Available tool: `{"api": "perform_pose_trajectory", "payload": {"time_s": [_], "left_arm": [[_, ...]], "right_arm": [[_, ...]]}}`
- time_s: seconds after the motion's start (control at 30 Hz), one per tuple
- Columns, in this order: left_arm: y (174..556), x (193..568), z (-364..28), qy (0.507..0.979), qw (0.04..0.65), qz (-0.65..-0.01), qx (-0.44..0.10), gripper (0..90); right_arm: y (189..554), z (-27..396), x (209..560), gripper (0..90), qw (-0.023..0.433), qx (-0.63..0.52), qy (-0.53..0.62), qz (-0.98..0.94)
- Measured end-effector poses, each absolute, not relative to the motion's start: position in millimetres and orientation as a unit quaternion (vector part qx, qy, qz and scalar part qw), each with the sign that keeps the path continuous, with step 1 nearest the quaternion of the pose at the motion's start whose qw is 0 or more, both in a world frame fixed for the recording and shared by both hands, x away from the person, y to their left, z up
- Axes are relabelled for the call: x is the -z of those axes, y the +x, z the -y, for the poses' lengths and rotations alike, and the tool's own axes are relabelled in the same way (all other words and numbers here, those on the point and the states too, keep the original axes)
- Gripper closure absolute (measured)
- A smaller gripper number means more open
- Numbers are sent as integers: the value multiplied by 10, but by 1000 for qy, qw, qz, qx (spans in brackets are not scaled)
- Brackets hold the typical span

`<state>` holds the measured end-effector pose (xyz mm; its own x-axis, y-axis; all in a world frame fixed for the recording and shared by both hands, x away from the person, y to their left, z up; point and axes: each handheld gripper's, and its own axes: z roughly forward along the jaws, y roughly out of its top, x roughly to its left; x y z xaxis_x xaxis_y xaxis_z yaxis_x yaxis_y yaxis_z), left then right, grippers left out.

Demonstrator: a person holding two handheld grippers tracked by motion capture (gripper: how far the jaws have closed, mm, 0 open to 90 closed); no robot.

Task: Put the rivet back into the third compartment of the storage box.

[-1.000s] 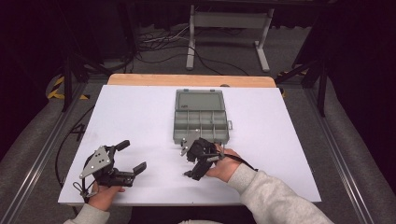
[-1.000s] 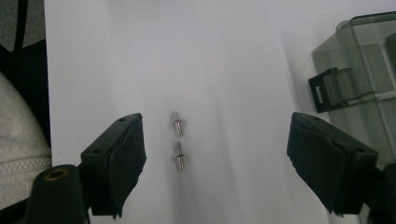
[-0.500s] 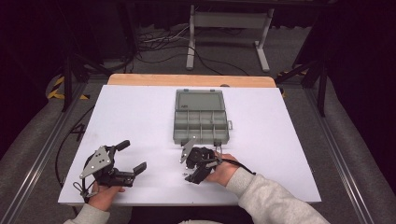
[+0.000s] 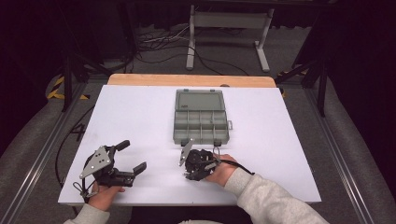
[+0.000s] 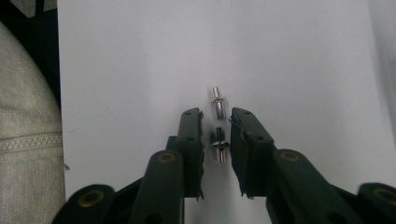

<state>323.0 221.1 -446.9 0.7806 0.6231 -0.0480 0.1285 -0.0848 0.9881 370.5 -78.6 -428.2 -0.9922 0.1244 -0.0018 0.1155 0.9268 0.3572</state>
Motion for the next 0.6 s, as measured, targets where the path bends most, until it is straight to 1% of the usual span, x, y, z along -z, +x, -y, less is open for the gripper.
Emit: {"api": "perform_pose_trajectory", "payload": {"time_s": [0.1, 0.4, 0.6], "left_arm": [[3230, 4469, -2211, 709, 622, -265, -199, 6], [3232, 4469, -2211, 710, 622, -264, -199, 6], [3228, 4469, -2215, 707, 623, -266, -200, 4]], "right_arm": [[3703, 783, 4282, 820, 13, -181, 64, -981], [3708, 796, 4185, 825, 19, -189, 63, -980], [3750, 822, 4001, 824, 31, -200, 66, -977]]}}
